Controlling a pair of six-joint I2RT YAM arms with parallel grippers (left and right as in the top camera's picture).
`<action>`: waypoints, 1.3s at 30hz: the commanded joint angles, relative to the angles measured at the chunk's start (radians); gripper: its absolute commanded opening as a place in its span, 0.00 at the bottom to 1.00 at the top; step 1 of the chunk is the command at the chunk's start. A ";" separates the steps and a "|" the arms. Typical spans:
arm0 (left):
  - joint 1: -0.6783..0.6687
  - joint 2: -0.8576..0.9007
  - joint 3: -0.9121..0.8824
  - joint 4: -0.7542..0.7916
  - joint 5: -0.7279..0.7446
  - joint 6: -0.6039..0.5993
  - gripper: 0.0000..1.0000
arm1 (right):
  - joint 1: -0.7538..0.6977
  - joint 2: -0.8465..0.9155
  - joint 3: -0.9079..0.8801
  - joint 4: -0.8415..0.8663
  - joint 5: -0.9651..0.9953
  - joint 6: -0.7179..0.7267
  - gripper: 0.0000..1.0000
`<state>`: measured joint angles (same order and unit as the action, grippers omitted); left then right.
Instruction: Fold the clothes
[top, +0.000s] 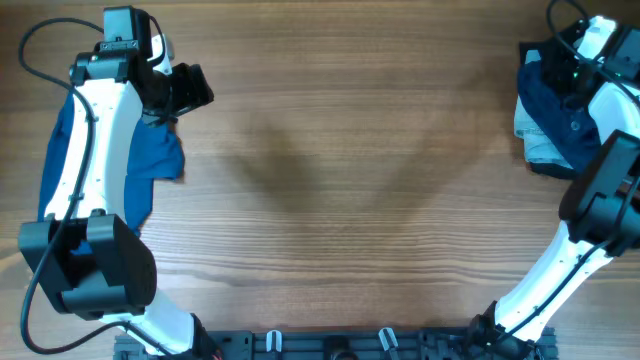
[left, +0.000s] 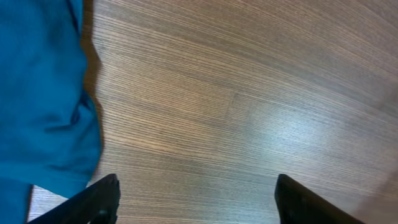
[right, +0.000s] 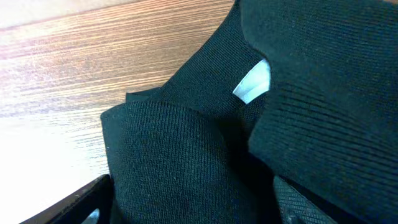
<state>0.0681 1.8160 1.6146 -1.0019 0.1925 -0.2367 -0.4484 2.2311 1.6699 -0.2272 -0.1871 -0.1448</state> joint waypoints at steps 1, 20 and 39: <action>-0.001 0.005 -0.008 0.003 0.013 0.020 0.85 | -0.016 -0.046 -0.026 -0.021 -0.031 0.051 0.88; -0.001 -0.090 -0.008 -0.004 0.017 0.020 1.00 | -0.016 -0.787 -0.026 -0.209 -0.063 0.130 1.00; -0.001 -0.515 -0.008 -0.100 0.002 0.020 1.00 | -0.016 -1.321 -0.026 -0.346 -0.106 0.173 1.00</action>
<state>0.0681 1.3350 1.6112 -1.0962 0.1963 -0.2256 -0.4644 0.9226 1.6409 -0.5465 -0.2741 0.0074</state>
